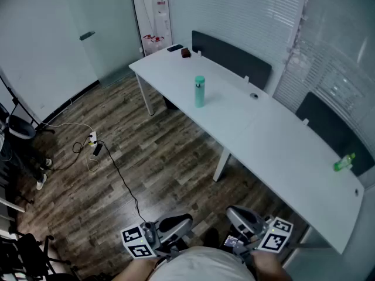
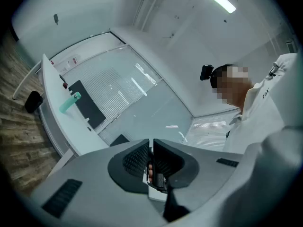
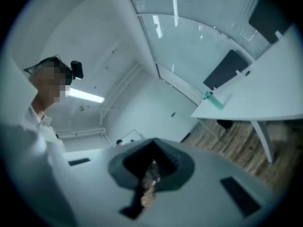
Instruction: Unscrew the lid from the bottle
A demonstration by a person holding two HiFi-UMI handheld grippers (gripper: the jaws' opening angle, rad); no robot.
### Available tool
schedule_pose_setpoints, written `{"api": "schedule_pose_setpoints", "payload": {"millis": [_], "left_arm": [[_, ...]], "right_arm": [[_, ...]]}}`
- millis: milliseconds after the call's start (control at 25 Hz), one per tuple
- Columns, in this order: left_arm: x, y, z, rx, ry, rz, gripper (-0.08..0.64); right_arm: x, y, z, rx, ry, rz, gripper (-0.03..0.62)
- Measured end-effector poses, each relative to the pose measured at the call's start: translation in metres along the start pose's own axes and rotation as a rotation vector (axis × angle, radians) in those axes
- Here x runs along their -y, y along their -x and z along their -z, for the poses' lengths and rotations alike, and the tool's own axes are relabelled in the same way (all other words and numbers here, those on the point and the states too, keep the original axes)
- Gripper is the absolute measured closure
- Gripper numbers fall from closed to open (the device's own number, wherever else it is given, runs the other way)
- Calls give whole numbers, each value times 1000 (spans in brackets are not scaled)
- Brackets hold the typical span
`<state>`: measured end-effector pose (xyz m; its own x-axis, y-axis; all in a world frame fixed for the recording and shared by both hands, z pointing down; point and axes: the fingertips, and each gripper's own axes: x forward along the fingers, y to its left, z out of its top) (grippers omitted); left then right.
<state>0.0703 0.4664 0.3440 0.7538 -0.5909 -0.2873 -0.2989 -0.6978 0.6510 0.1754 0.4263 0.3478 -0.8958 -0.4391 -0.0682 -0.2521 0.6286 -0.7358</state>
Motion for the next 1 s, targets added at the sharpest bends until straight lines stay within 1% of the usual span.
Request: {"api": "schedule_pose_setpoints", "payload": {"millis": [160, 440, 600, 760, 840, 1000], "left_arm": [[0, -8, 3, 0, -6, 3, 520], [-2, -28, 12, -4, -13, -9, 520], [-4, -45, 17, -10, -27, -16, 520], [-12, -64, 17, -5, -43, -31, 520], [-16, -72, 18, 0, -50, -43, 520], [-23, -89, 19, 16, -71, -66, 520]], "right_arm": [[6, 5, -3, -10, 25, 13, 575], [24, 19, -10, -37, 37, 30, 575], [32, 27, -20, -56, 110, 43, 575], [44, 31, -25, -110, 185, 50, 574], [52, 35, -28, -130, 203, 54, 573], [71, 42, -42, -136, 208, 58, 572]]}}
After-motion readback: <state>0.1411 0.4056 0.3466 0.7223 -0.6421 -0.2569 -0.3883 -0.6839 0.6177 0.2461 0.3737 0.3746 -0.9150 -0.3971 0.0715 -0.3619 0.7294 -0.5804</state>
